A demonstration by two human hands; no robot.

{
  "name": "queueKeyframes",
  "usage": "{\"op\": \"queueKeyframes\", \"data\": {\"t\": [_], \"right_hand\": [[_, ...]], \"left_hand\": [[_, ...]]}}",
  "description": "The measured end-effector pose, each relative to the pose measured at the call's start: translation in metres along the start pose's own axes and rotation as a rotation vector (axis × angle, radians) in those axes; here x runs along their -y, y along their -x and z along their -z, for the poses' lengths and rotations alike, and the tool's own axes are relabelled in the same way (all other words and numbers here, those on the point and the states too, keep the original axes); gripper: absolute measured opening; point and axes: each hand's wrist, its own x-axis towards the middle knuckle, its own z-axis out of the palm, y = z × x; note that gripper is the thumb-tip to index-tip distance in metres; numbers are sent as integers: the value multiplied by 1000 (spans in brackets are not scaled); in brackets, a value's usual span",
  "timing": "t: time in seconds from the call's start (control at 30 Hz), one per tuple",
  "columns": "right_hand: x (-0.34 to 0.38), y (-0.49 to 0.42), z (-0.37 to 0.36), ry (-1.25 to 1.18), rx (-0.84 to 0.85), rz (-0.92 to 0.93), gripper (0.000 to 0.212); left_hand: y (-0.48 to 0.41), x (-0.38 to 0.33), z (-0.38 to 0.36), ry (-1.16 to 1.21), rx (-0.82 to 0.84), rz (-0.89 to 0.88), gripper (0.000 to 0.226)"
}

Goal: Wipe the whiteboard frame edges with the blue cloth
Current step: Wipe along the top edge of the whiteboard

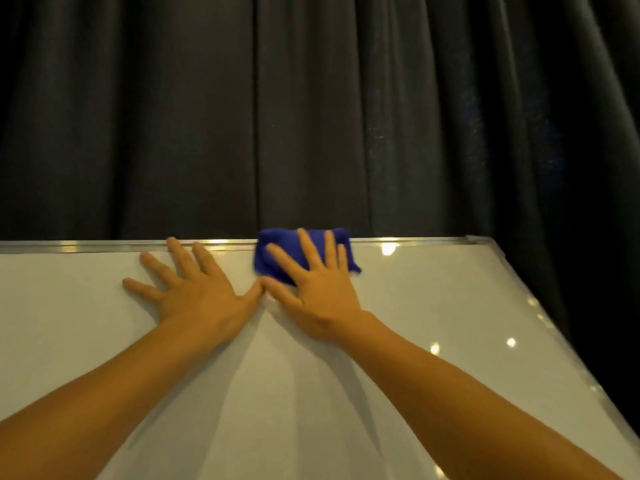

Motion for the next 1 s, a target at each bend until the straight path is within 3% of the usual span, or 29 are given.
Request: {"op": "queueKeyframes", "data": {"t": [0.03,0.1,0.2,0.27,0.33,0.43,0.5,0.53,0.67,0.7,0.8,0.87,1.0], "right_hand": [[-27,5,8,27,-2,95,63],[-96,9,30,55,-31,68,58],[-193,21,59,35,-48,-366,61],[-214,25,64,5,-59,-604,65],[-195,22,52,1,-31,-521,69],[-165,30,39,-36,3,-31,64],[-190,31,48,38,-3,75,60],[-213,31,56,85,-16,5,60],[-264,37,75,57,-37,-560,66],[-254,35,69,23,-45,-563,67],[-212,40,49,-61,27,-200,66],[-225,51,54,4,29,-94,62],[-284,62,80,16,-46,-573,64]], "left_hand": [[7,-24,-6,-13,-8,-21,119],[24,-59,-18,-27,-17,-87,115],[40,-93,-33,-28,-24,-127,116],[43,-116,-34,-25,-25,-90,120],[45,-143,-32,-26,-7,-82,120],[52,-182,-37,-70,-6,-169,111],[57,-194,-43,-81,-10,-233,110],[59,-195,-47,-74,-13,-250,112],[64,-195,-55,-74,-22,-307,117],[65,-199,-54,-89,-17,-299,118],[68,-214,-50,-104,5,-237,123],[66,-212,-51,-98,3,-257,127],[65,-198,-58,-53,8,-435,127]]}}
